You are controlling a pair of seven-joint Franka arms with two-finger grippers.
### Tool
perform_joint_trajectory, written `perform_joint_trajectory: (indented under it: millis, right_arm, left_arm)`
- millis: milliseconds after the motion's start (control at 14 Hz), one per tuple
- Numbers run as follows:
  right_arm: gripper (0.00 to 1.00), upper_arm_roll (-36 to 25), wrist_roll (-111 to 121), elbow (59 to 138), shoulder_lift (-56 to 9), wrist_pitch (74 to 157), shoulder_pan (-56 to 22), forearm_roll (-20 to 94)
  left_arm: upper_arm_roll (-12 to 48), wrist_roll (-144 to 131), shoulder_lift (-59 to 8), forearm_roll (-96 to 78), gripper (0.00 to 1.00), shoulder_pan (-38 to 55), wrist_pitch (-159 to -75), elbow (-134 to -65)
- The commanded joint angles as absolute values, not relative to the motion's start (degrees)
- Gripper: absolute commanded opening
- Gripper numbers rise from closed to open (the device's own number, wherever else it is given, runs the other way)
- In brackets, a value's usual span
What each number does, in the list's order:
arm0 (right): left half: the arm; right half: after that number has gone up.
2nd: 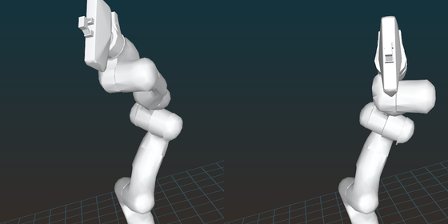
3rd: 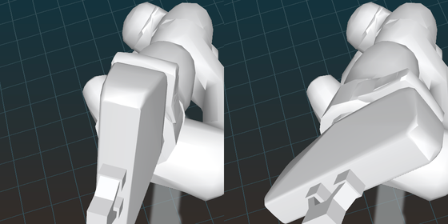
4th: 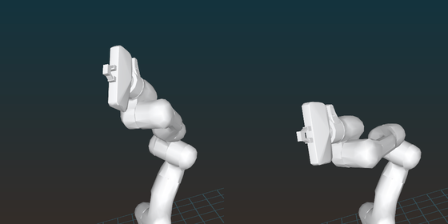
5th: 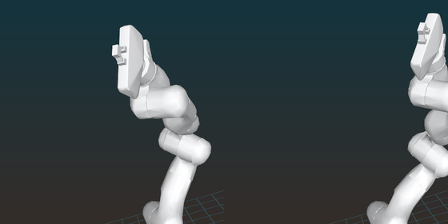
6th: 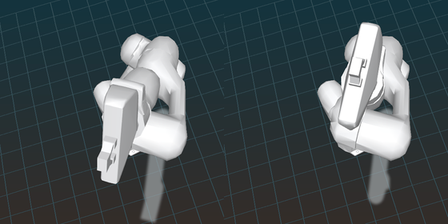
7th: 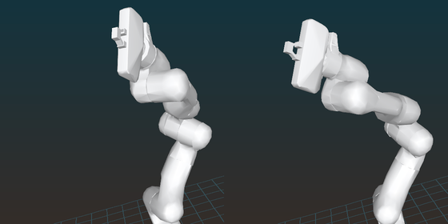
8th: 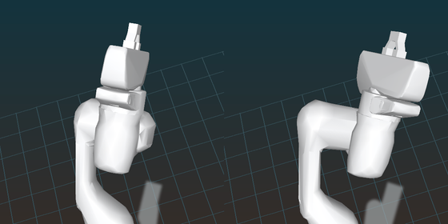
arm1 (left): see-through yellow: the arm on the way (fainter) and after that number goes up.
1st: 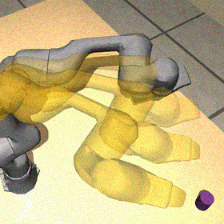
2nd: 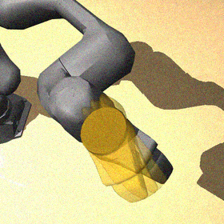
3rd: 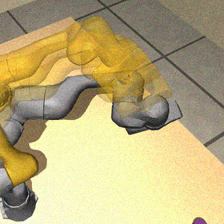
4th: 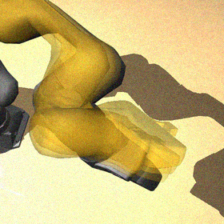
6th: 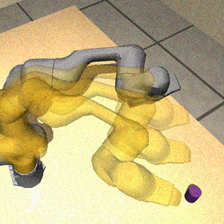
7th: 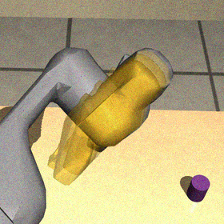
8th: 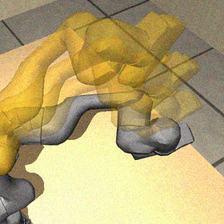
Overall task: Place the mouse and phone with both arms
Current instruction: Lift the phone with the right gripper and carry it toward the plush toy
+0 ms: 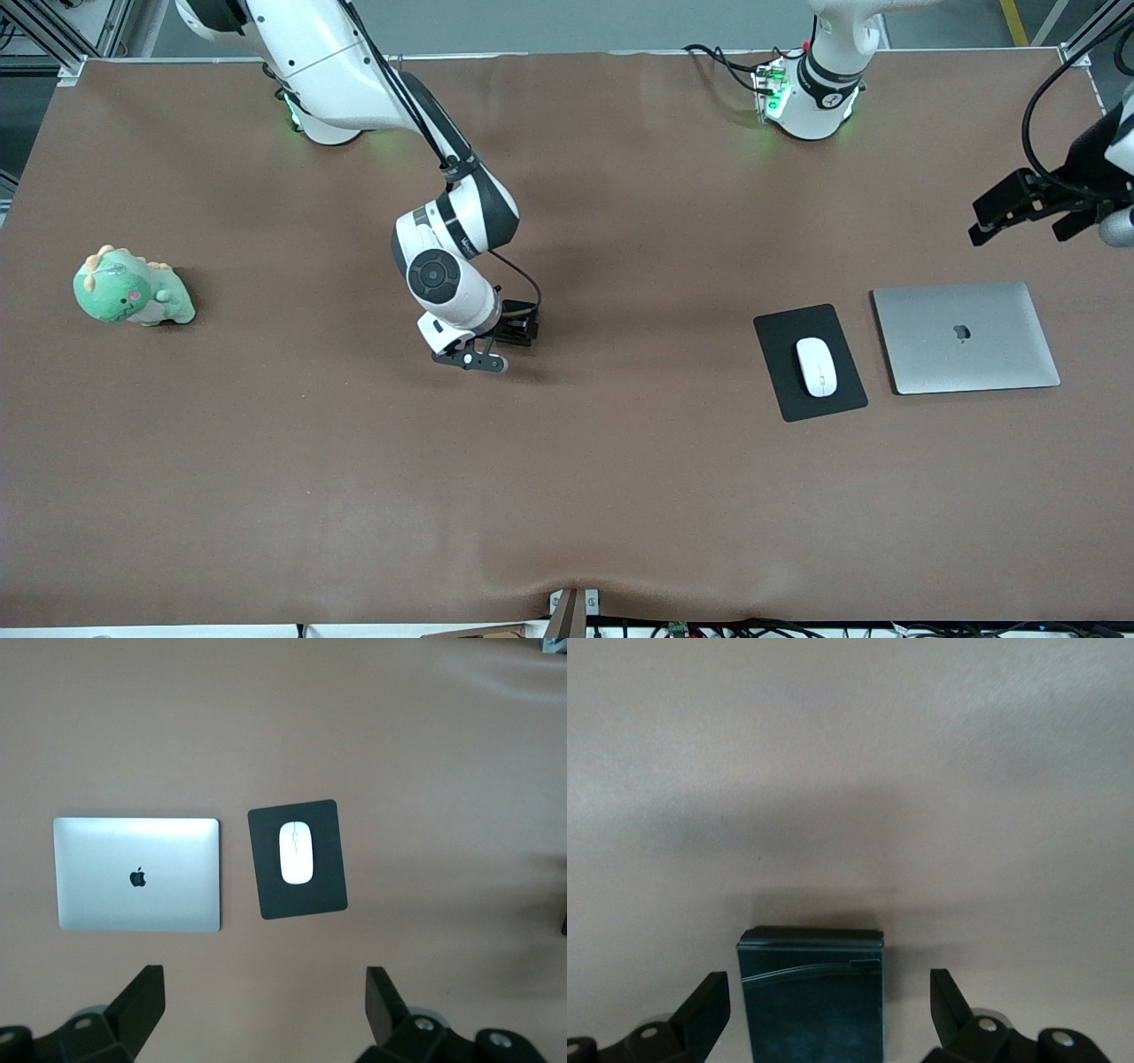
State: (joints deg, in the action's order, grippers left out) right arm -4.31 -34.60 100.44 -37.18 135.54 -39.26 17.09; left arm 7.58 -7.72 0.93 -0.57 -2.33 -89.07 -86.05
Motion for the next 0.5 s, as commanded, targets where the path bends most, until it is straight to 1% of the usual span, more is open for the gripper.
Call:
perform_joint_trajectory:
  millis: [0, 71, 429]
  right_arm:
    - [1.0, -4.8, -36.8, 100.1, -37.7, 136.2, -40.6, 18.5]
    - [1.0, -4.8, -37.0, 100.2, -37.7, 136.1, -40.8, 18.5]
    - [1.0, -4.9, -38.0, 100.3, -38.5, 136.8, -41.7, 18.5]
  left_arm:
    - [3.2, -6.2, 5.8, -0.4, 1.0, 2.0, -89.3, -91.2]
    - [2.1, -6.1, 5.9, -0.1, 1.0, 2.9, -88.9, -91.1]
    - [1.5, -6.1, 5.0, -0.2, 1.0, 1.8, -87.8, -90.2]
